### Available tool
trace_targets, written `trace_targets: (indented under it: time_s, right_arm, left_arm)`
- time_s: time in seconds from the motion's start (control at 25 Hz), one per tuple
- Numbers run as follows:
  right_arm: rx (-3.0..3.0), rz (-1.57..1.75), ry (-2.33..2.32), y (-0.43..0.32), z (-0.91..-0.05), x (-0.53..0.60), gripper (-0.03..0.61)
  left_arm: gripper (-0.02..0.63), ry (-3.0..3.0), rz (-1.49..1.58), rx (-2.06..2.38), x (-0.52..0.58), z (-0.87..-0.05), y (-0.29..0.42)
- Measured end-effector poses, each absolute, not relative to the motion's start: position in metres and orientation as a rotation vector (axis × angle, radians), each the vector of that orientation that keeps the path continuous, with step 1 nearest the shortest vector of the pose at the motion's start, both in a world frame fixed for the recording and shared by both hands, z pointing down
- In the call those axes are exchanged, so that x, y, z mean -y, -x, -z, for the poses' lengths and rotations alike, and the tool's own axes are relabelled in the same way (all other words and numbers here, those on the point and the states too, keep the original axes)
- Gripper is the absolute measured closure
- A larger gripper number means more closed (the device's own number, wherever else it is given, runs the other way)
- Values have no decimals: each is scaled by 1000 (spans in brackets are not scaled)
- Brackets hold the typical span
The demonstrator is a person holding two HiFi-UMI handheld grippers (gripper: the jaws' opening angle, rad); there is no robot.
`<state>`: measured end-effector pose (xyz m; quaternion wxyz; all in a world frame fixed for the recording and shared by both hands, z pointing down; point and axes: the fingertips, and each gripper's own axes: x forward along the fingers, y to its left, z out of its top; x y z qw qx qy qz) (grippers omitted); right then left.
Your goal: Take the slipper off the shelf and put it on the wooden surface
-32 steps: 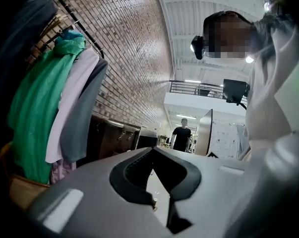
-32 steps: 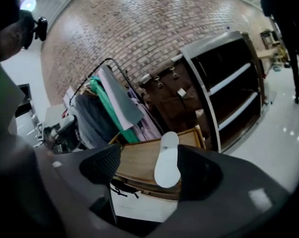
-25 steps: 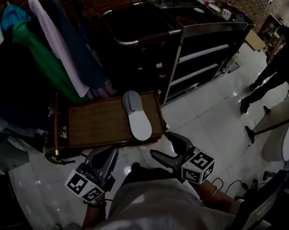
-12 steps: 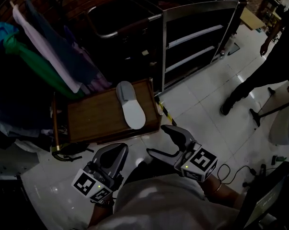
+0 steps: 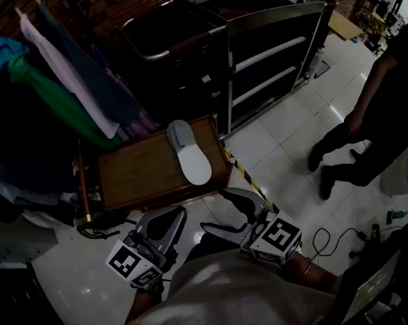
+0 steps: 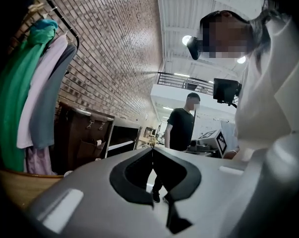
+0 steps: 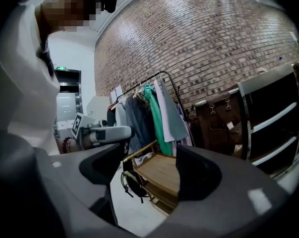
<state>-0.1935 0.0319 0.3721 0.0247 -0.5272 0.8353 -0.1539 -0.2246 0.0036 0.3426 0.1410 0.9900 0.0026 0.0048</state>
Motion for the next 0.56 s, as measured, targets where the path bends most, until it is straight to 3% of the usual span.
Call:
trace_targets:
  time_s: [0.56]
  right_arm:
    - [-2562, 392, 1704, 189, -349, -29, 232]
  left_arm:
    - [614, -2884, 10, -74, -13, -335, 227]
